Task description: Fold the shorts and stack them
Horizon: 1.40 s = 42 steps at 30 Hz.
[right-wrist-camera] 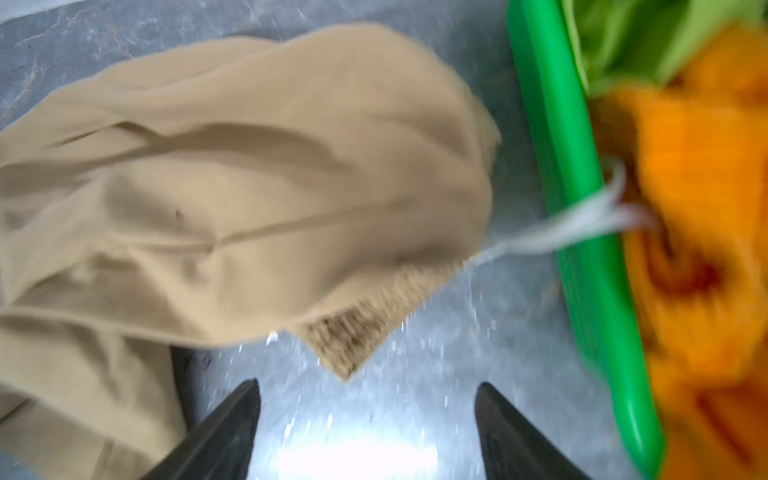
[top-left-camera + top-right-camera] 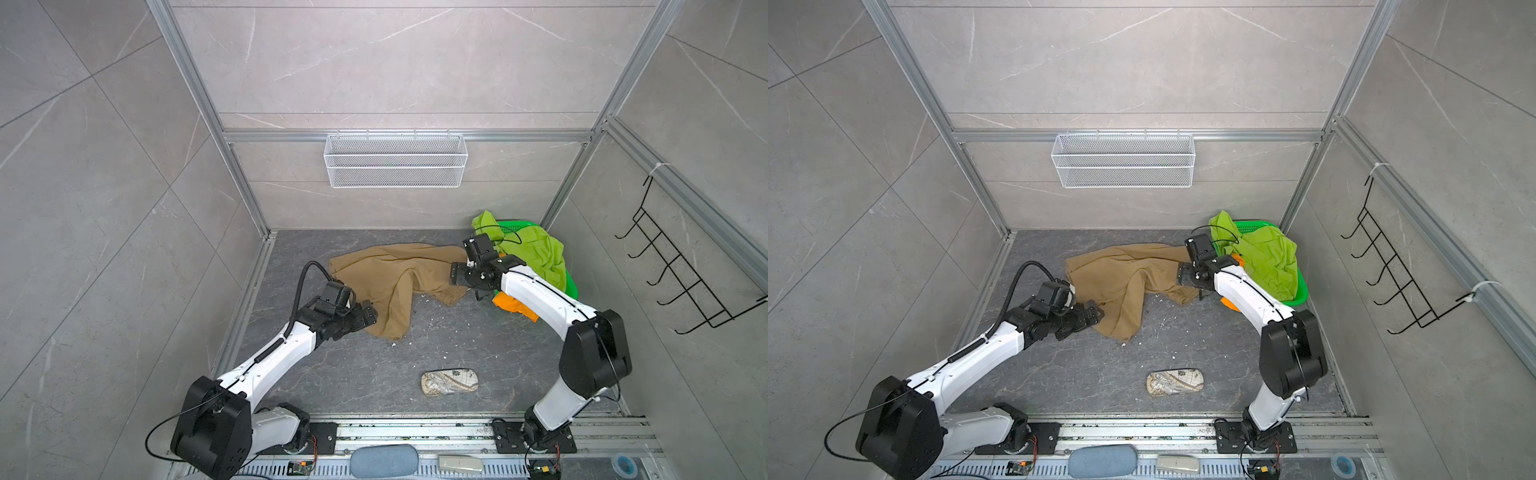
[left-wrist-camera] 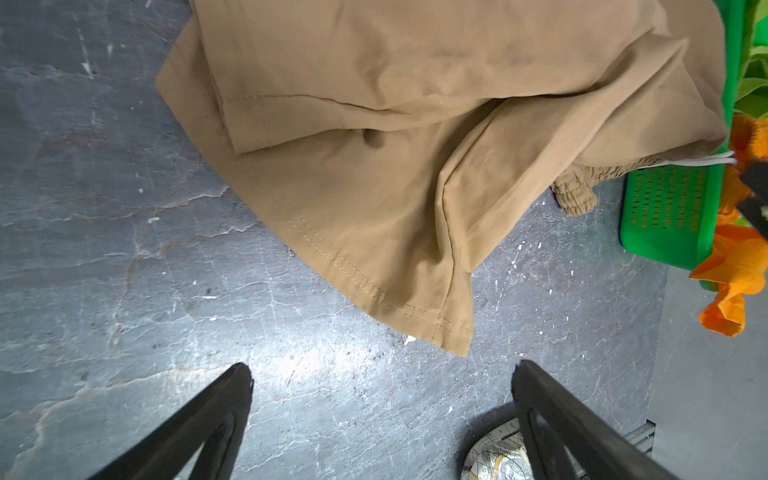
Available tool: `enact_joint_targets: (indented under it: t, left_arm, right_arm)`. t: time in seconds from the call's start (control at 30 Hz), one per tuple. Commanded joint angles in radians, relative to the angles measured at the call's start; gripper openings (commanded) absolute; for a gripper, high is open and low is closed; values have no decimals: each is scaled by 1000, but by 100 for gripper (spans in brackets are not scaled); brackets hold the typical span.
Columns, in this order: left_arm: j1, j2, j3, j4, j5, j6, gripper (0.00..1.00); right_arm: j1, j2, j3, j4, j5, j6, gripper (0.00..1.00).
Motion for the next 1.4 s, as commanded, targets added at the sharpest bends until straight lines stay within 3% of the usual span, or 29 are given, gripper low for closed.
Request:
enact_joint_targets:
  t: [0.0, 0.2, 0.53, 0.63, 0.77, 0.87, 1.07, 1.17, 1.27, 1.37]
  left_arm:
    - [5, 39, 71, 29, 31, 30, 100]
    - [5, 90, 107, 39, 64, 25, 100]
    - [4, 41, 63, 18, 80, 45, 100]
    - [1, 57, 60, 22, 102, 51, 100]
    - [-26, 108, 81, 12, 102, 87, 100]
    - [-73, 166, 116, -9, 75, 119, 100]
    - [-196, 325, 224, -46, -14, 171, 100]
    - [-234, 392, 289, -90, -111, 202, 100]
    - [-239, 450, 323, -88, -123, 225, 100]
    - [-247, 496, 348, -88, -107, 240, 92]
  right_arm:
    - [12, -64, -147, 57, -85, 96, 89]
    - [16, 25, -260, 249, -232, 204, 83]
    - [14, 247, -150, 352, -225, 221, 73]
    - [14, 288, -124, 357, -216, 222, 60]
    - [14, 288, -114, 348, -184, 216, 25]
    - [13, 254, -113, 318, -159, 193, 10]
    - [13, 174, -132, 257, -120, 144, 6]
    - [12, 148, -147, 247, -117, 137, 6]
    - [10, 132, -161, 245, -115, 136, 6]
    - [7, 122, -166, 239, -114, 130, 5]
